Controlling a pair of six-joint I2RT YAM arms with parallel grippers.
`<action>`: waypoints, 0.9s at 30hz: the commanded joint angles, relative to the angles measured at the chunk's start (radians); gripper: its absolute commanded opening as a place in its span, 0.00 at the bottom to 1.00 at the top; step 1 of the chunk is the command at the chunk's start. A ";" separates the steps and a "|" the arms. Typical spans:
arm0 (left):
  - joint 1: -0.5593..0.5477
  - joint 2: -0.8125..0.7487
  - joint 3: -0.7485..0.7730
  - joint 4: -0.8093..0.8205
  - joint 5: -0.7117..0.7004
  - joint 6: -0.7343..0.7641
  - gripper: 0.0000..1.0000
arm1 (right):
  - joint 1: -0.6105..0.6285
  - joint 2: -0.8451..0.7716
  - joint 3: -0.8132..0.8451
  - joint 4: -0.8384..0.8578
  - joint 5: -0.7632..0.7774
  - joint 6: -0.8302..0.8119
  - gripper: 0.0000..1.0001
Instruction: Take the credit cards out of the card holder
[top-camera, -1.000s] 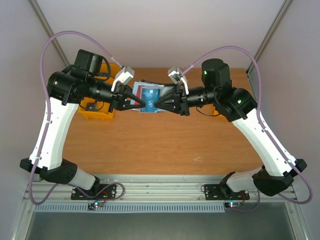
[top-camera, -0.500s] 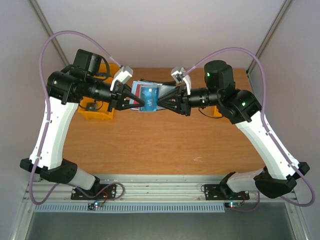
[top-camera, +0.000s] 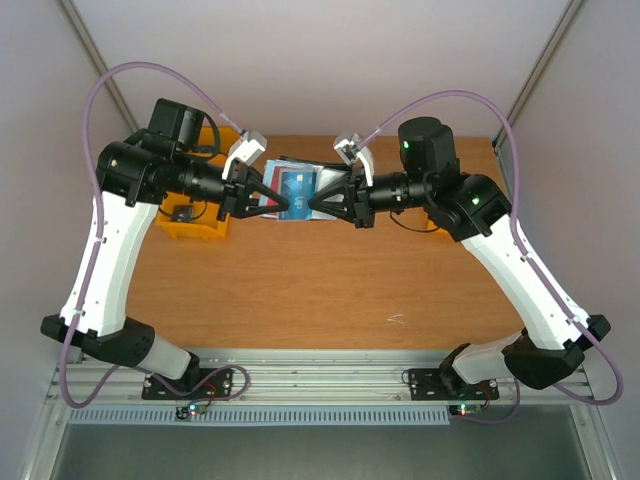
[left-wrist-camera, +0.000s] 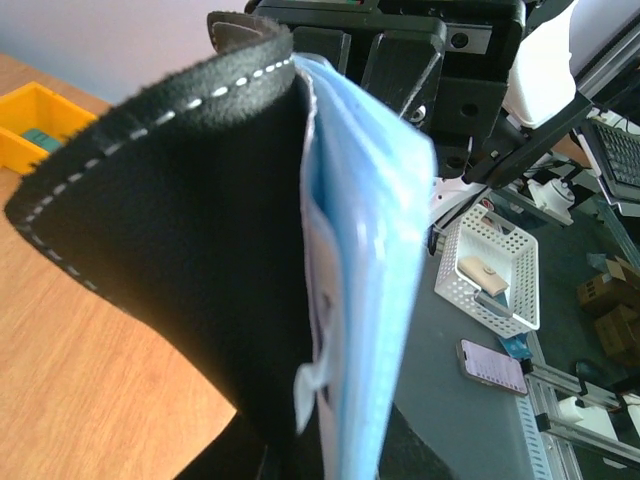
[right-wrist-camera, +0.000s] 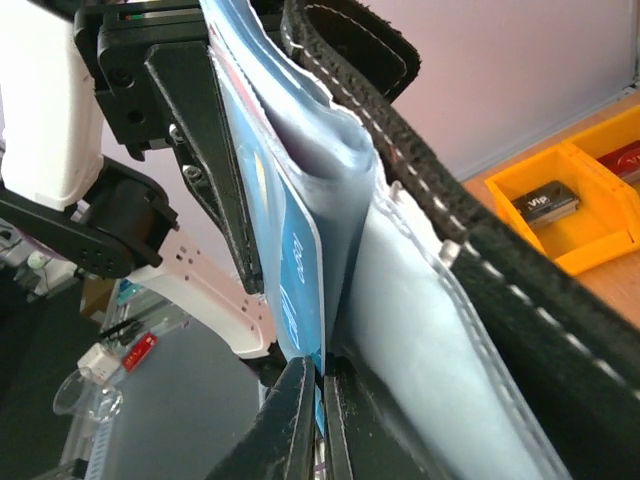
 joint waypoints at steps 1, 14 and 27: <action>-0.010 -0.002 -0.002 0.033 0.081 0.000 0.00 | 0.006 0.017 0.026 0.052 0.003 0.011 0.01; -0.008 -0.008 -0.014 0.025 0.068 0.000 0.18 | -0.060 -0.055 -0.027 0.040 -0.052 0.003 0.01; -0.002 -0.008 -0.010 0.026 0.064 0.002 0.00 | -0.110 -0.081 -0.024 -0.073 -0.012 -0.055 0.01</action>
